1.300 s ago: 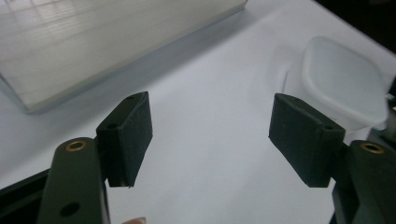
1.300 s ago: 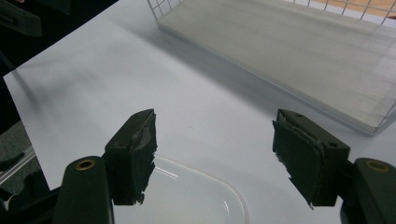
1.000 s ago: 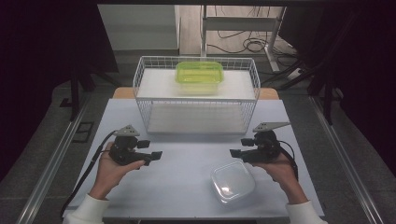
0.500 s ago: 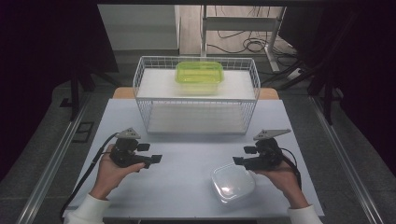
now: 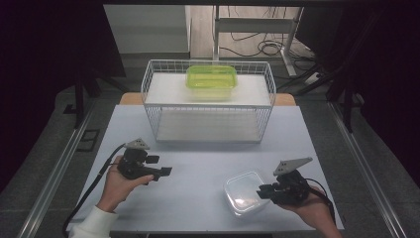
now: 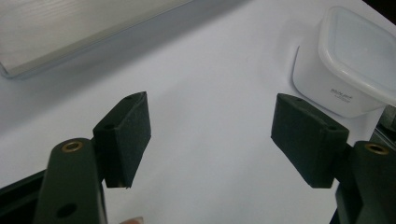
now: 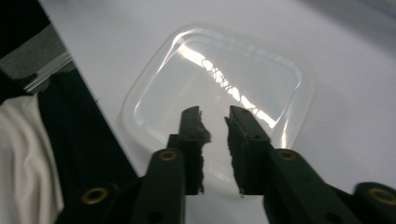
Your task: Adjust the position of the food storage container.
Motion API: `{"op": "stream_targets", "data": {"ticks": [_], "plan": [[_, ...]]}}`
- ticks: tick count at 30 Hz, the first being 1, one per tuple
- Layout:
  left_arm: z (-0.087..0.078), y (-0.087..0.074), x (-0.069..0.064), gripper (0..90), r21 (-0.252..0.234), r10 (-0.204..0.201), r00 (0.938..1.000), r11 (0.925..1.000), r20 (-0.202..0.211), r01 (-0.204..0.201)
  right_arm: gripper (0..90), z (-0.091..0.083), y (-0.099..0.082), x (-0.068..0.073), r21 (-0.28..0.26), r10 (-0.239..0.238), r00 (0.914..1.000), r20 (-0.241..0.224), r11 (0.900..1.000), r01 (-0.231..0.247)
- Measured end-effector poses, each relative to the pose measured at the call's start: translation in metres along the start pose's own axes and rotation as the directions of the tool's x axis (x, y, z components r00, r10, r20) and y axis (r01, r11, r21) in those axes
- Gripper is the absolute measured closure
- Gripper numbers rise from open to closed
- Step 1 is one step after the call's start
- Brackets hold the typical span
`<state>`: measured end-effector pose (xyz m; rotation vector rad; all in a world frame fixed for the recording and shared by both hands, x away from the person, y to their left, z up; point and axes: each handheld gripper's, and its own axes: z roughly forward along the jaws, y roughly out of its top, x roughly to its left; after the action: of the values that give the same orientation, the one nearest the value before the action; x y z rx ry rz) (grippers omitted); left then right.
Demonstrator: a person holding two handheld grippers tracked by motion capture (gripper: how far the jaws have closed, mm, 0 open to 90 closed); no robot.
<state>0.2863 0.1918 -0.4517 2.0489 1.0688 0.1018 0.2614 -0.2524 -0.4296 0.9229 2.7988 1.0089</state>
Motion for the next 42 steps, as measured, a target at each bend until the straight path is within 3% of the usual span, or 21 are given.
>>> {"op": "stream_targets", "data": {"ticks": [2,3,4,5,7,10,11,13,16,21,23,31,42], "plan": [[0.001,0.0,0.0,27.9,0.003,0.001,1.0,1.0,-0.001,-0.001,79.6,0.0,-0.002,0.001,0.007,-0.002,1.0,-0.01,1.0,0.002],[0.001,0.0,0.0,28.0,0.007,0.001,1.0,1.0,0.0,-0.001,81.1,0.0,-0.006,0.006,0.038,-0.031,0.9987,-0.04,0.9987,0.033],[0.002,0.0,0.0,28.0,0.009,-0.001,1.0,1.0,0.001,0.001,81.1,0.0,-0.006,0.006,0.038,-0.031,0.9987,-0.04,0.9987,0.033],[0.002,0.0,0.0,28.1,0.012,0.001,1.0,0.9999,0.0,-0.001,82.3,0.003,-0.007,0.012,0.08,-0.067,0.9958,-0.063,0.9942,0.072],[0.002,-0.001,0.0,28.1,0.014,0.002,1.0,0.9999,-0.001,-0.002,83.2,0.005,-0.007,0.014,0.099,-0.071,0.9952,-0.067,0.9921,0.078],[0.001,-0.001,-0.001,28.1,0.014,0.003,1.0,0.9999,-0.001,-0.003,88.2,0.013,-0.007,0.018,0.157,-0.101,0.9905,-0.093,0.9809,0.115],[0.001,-0.002,0.0,28.0,0.012,0.001,1.0,0.9999,-0.004,-0.001,89.0,0.018,-0.008,0.019,0.189,-0.113,0.9876,-0.109,0.973,0.132],[0.0,-0.002,0.0,28.0,0.011,0.002,1.0,0.9999,-0.004,-0.002,89.0,0.02,-0.009,0.019,0.203,-0.117,0.9872,-0.108,0.9695,0.137],[-0.001,-0.003,0.002,28.3,0.003,-0.006,1.0,1.0,-0.003,0.006,89.1,0.032,-0.011,0.019,0.268,-0.157,0.9817,-0.107,0.9463,0.181],[0.001,-0.003,0.003,28.7,0.008,-0.008,1.0,0.9999,0.0,0.008,89.1,0.041,-0.011,0.019,0.287,-0.179,0.9802,-0.083,0.9378,0.196],[0.002,-0.003,0.003,28.7,0.012,-0.009,1.0,0.9999,0.002,0.009,89.1,0.044,-0.01,0.018,0.281,-0.176,0.9827,-0.057,0.9417,0.185],[0.005,-0.004,0.007,28.7,0.024,-0.016,0.9999,0.9996,0.003,0.015,89.2,0.056,-0.005,0.012,0.257,-0.162,0.9857,-0.047,0.9516,0.169],[0.004,-0.005,0.007,29.0,0.024,-0.019,0.9998,0.9995,0.005,0.019,89.2,0.074,0.016,0.002,0.213,-0.117,0.9931,0.006,0.9706,0.113]]}}
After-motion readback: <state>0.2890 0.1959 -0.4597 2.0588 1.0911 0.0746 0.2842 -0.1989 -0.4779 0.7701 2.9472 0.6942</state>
